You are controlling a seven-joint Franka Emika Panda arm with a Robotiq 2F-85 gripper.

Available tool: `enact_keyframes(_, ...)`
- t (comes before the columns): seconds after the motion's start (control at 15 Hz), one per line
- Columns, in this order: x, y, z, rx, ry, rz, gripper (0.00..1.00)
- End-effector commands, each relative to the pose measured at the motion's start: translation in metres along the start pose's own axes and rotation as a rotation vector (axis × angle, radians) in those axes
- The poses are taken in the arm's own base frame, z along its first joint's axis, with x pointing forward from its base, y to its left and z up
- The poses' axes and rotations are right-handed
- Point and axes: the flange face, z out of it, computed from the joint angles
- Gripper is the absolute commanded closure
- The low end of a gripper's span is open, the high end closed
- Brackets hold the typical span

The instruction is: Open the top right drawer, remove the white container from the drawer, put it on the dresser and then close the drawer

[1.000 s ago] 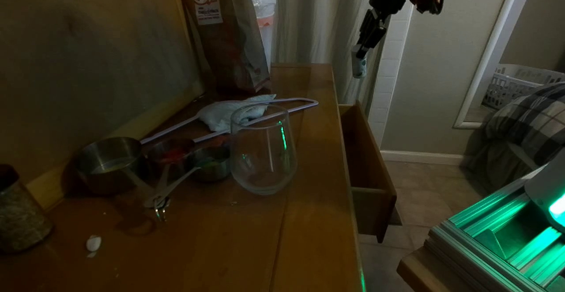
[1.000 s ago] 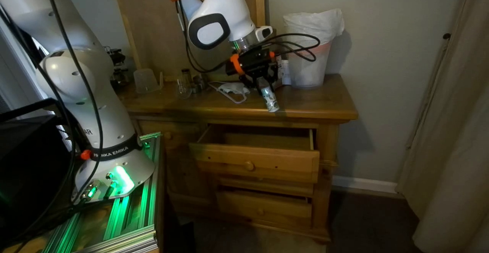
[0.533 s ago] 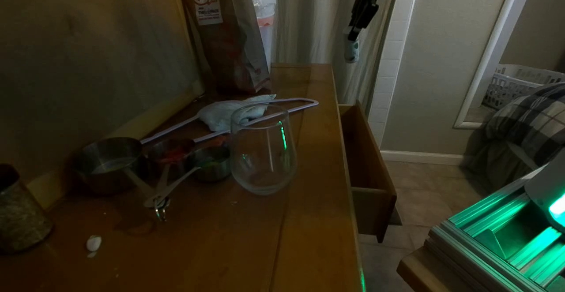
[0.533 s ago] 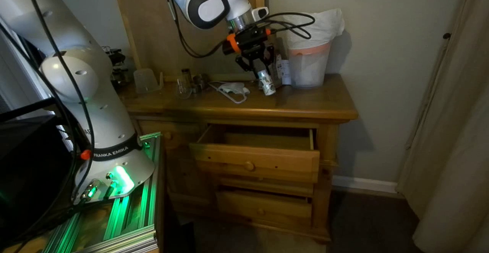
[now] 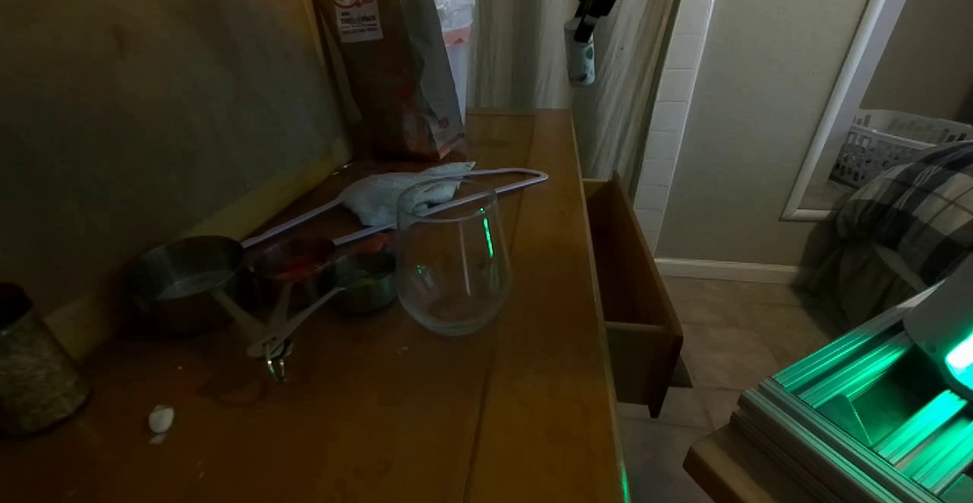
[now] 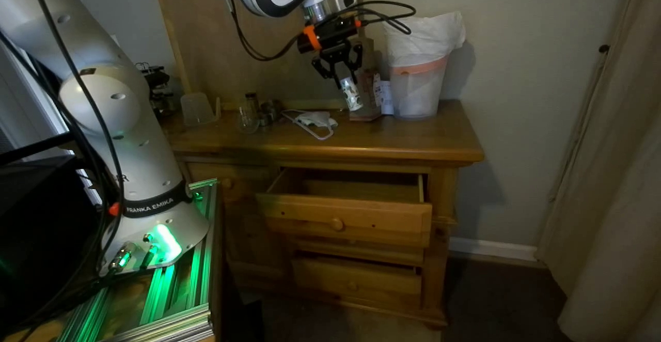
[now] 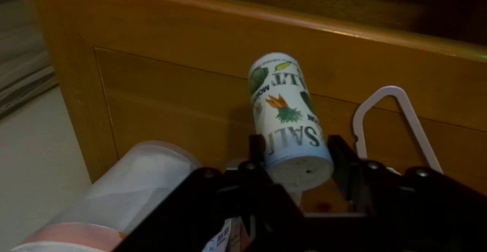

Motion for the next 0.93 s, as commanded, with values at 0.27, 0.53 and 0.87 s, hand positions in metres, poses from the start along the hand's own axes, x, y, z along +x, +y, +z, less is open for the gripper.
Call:
enact_keyframes(0.27, 0.040, -0.008, 0.018, 0.061, -0.016, -0.066, 0.80)
enact_keyframes(0.53, 0.055, -0.008, 0.037, 0.082, -0.033, -0.094, 0.80)
enact_keyframes(0.87, 0.067, -0.004, 0.057, 0.107, -0.044, -0.108, 0.80)
